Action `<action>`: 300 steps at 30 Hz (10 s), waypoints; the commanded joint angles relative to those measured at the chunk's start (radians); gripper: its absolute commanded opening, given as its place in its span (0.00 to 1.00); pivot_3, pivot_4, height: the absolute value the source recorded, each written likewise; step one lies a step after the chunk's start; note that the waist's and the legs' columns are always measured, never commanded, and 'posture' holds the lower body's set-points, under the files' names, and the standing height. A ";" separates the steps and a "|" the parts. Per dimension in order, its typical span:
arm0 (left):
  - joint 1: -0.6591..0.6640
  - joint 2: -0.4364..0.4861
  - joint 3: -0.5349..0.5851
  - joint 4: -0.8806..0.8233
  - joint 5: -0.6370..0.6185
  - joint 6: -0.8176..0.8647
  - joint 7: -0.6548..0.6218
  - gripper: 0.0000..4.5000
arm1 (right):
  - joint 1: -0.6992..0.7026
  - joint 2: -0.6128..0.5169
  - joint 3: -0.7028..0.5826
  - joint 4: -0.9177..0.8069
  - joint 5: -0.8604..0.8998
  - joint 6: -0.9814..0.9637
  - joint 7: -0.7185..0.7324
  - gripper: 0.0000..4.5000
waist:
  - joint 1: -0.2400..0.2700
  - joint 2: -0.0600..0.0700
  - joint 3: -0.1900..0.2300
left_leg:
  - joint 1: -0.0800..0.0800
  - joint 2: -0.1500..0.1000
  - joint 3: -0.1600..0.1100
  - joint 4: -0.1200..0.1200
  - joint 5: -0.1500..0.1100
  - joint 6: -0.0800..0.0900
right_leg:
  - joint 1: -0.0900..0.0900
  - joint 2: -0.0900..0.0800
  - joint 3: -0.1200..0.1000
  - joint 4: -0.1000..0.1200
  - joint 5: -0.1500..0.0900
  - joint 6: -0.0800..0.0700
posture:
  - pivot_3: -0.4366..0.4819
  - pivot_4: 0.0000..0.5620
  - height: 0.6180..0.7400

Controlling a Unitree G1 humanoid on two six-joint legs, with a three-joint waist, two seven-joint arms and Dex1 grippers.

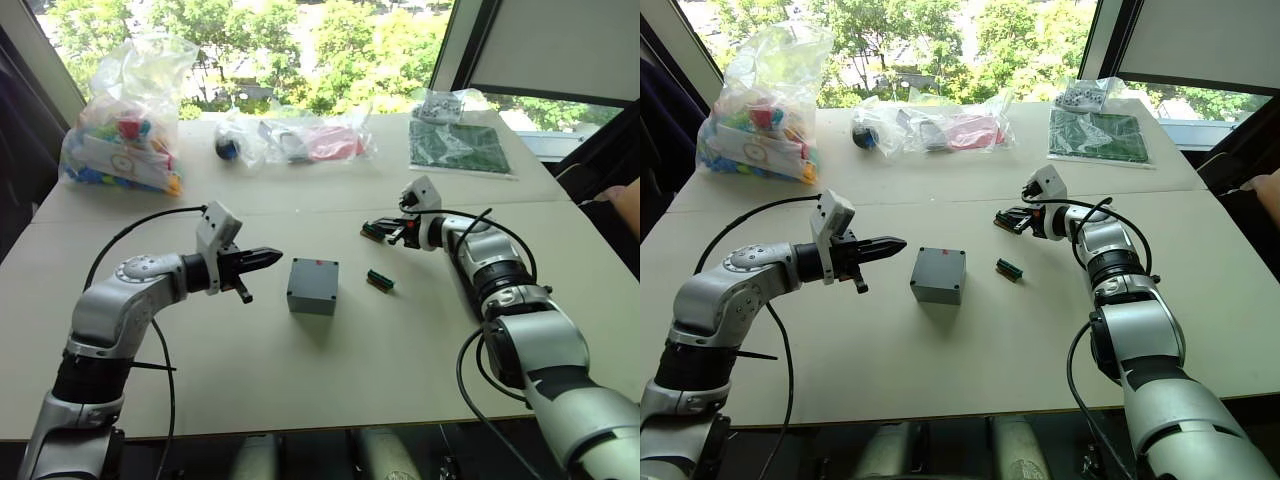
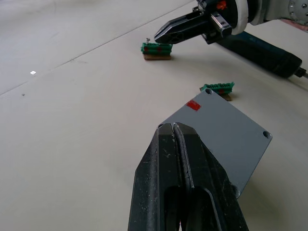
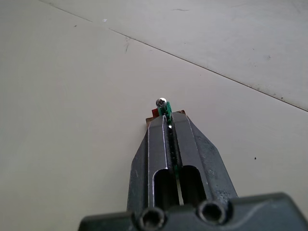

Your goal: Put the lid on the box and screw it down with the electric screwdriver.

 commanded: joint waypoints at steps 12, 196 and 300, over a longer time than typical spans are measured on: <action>-0.010 0.005 0.012 -0.024 -0.004 -0.015 -0.006 0.00 | -0.014 -0.019 -0.039 -0.026 0.028 0.016 0.009 0.33 | 0.000 0.000 0.000 | 0.000 0.000 0.000 0.000 0.000 0.000 | 0.000 0.000 0.000 0.000 0.000 0.000 | 0.48 0.27 1.00; -0.063 0.058 -0.084 0.028 -0.028 -0.092 -0.174 0.00 | 0.063 0.049 -0.659 -1.185 0.648 1.146 -0.318 0.41 | 0.025 0.000 0.001 | -0.003 0.001 0.000 0.000 -0.001 0.002 | 0.001 0.002 0.001 -0.006 -0.001 0.001 | 0.48 0.27 1.00; -0.058 -0.048 -0.238 0.129 0.213 -0.189 -0.204 0.00 | 0.688 0.163 0.088 -1.171 0.291 0.185 -0.387 0.41 | 0.026 -0.005 -0.021 | 0.021 0.000 -0.001 -0.005 -0.002 0.004 | 0.023 0.001 0.000 -0.005 -0.013 -0.004 | 0.48 0.27 1.00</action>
